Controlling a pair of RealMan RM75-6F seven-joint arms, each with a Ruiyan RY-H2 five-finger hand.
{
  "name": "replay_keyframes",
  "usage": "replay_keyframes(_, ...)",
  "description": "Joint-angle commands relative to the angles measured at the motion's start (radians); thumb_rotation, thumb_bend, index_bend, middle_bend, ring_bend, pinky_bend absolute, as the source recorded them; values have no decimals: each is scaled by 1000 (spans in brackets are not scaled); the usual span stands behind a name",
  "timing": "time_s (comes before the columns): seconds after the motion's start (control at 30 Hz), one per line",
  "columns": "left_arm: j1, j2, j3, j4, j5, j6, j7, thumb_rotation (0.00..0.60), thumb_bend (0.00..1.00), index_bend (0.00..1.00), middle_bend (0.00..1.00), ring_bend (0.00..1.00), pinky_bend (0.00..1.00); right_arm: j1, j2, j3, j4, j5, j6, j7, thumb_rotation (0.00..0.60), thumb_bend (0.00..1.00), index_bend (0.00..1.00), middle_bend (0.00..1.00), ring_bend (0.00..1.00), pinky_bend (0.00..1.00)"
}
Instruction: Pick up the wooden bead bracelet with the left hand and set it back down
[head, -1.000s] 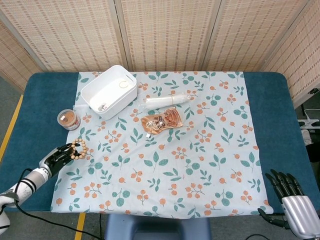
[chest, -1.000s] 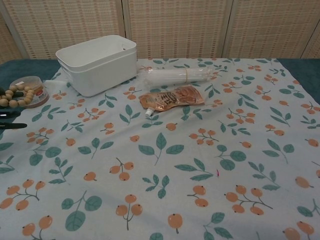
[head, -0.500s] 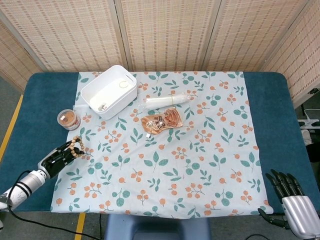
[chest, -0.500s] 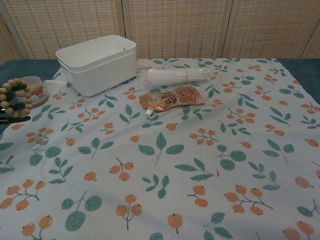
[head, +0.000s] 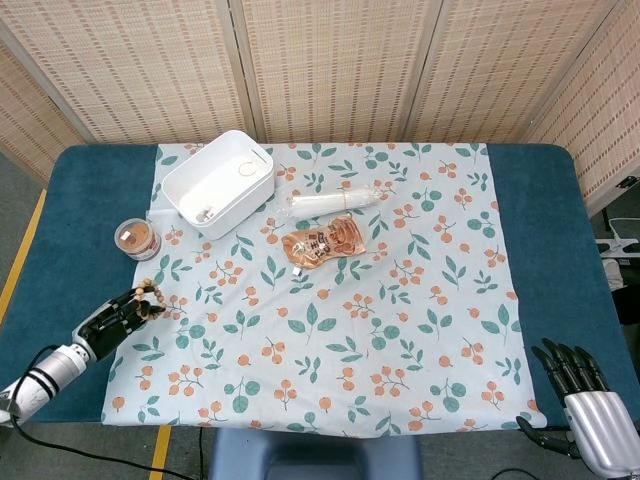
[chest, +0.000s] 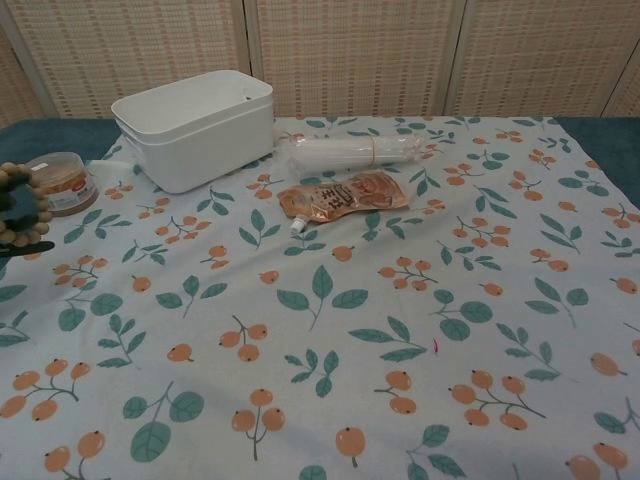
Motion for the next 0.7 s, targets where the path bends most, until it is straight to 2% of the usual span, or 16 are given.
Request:
replay_keyframes(0.03,0,-3,-3,-9,16,15,-14,600,568,456,658,353,110,0,0,0,0,0,1,0,378,191,0,0,0,0)
replay_keyframes(0.13,0,-1,-5,-15,37,14,-24,600,567,547,737,354,110,0,0,1,1,1,1,3,378,191,0,0,0,0)
replay_keyframes(0.27,0,-6,-12,-8,59,10,-32,600,561,604,791,362,95,1,-1,2,3,0,1,4,378,191,0,0,0,0)
replay_keyframes(0.5,8,-27,-37,11,81,-10,-26,600,539,583,736,332,66,1,-3,2,4,0,0,3,378,191,0,0,0,0)
replay_keyframes(0.7,18,-40,-53,18,101,-24,-9,600,477,563,709,294,37,2,-5,2,4,2,-4,0,378,191,0,0,0,0)
